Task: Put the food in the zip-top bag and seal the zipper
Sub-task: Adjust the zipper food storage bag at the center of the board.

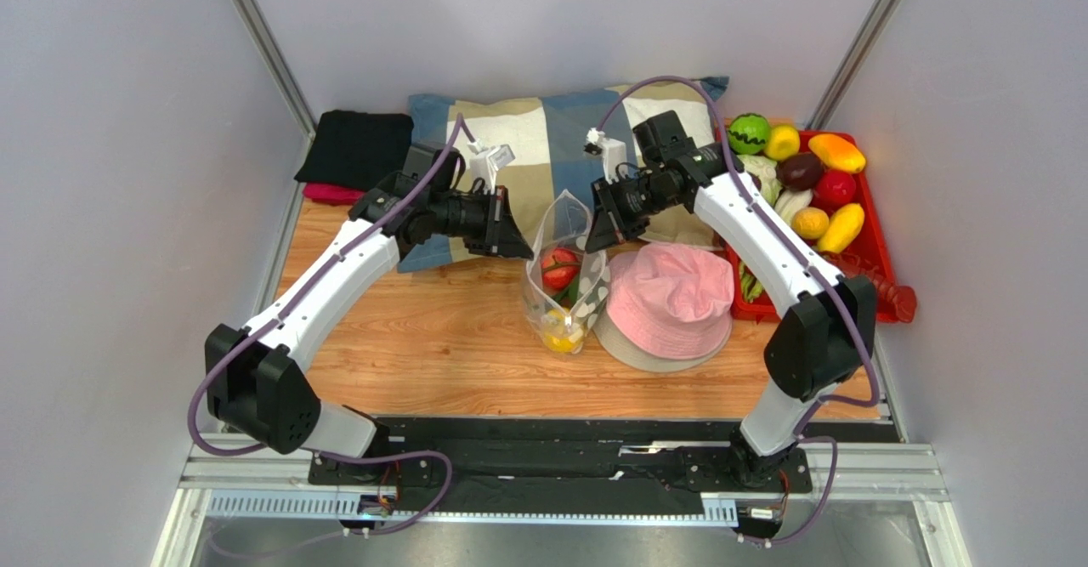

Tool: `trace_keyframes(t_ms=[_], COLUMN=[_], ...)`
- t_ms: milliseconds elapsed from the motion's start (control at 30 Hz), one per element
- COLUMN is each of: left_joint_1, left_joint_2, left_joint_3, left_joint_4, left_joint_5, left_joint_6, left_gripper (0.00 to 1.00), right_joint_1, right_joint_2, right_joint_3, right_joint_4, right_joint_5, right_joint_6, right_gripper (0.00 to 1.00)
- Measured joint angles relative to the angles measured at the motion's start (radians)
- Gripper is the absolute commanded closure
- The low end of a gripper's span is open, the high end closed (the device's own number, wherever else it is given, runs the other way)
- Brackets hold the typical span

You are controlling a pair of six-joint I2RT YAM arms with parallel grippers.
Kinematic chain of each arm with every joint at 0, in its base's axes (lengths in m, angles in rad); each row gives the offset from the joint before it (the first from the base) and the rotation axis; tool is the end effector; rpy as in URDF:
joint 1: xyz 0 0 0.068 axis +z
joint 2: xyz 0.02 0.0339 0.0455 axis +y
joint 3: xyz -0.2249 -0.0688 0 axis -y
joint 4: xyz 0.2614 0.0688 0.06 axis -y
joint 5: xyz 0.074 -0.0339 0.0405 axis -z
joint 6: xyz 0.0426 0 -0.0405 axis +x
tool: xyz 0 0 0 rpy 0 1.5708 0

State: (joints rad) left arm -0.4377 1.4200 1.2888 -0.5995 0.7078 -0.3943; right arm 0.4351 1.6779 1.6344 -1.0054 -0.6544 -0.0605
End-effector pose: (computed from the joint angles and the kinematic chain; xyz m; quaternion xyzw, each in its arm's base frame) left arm 0.2894 -0.1660 0.2901 0.1599 0.8532 -0.4440 0.2220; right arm 0.3169 0.1759 0.2922 -0.3048 0.8666 0.3506 0.1822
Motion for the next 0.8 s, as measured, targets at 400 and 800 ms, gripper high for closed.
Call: trace_keyframes(t_ms=[400,800], left_joint_1=[0.000,0.000], left_joint_2=[0.016,0.034], left_joint_3=[0.014,0.017], left_joint_4=[-0.018,-0.002], left_joint_5=[0.003,0.009], left_joint_6=[-0.012,-0.035], left_gripper=[1.00,1.00], right_joint_1=[-0.134,-0.527], right_joint_2=[0.045,0.066], right_joint_3=[0.161,0.216], right_joint_4=[-0.055,0.034], right_joint_5=[-0.006,0.328], right_joint_6=[-0.077,-0.064], right_gripper=[0.17,0.15])
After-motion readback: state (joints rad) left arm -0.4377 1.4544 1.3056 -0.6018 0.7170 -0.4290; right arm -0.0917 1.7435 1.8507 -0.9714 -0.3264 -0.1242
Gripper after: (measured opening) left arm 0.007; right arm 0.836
